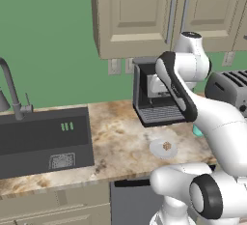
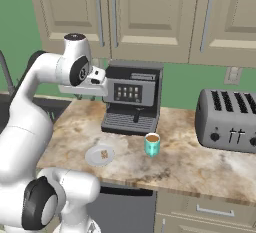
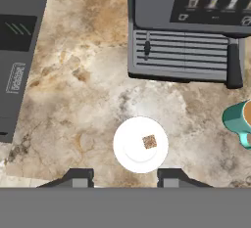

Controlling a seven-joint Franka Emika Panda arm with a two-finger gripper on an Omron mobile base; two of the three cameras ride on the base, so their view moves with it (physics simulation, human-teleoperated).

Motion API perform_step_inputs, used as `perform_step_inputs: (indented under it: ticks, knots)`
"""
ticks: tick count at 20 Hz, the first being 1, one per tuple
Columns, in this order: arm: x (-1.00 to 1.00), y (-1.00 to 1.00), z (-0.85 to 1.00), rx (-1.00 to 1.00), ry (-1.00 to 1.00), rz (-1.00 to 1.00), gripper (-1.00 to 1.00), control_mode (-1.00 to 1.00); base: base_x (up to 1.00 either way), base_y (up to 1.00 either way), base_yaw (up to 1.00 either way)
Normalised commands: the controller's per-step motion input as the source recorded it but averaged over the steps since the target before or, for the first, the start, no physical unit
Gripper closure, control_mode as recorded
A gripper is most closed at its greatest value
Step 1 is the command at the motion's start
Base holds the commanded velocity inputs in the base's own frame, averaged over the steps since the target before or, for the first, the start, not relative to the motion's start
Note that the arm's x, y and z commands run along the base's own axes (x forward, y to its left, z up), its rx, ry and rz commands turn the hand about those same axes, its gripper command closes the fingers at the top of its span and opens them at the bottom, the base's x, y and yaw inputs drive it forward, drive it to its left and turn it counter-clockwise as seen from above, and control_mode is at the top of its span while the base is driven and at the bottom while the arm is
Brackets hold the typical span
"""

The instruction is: Take a sugar cube from the saucer and place it inside the coffee. Then, grab milk from the fridge and place it next to the coffee on the counter to sweeten the coffee.

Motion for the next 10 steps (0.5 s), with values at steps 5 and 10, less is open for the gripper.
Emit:
perform_step_inputs:
  ticks: [5,10]
  knots:
    - [-0.29,0.0,-0.33,0.0,-0.01,0.0,-1.0,-1.0,0.0,0.0,0.0]
    - [-0.37,0.02,-1.0,-0.04,0.07,0.0,-1.0,-1.0,0.0,0.0,0.0]
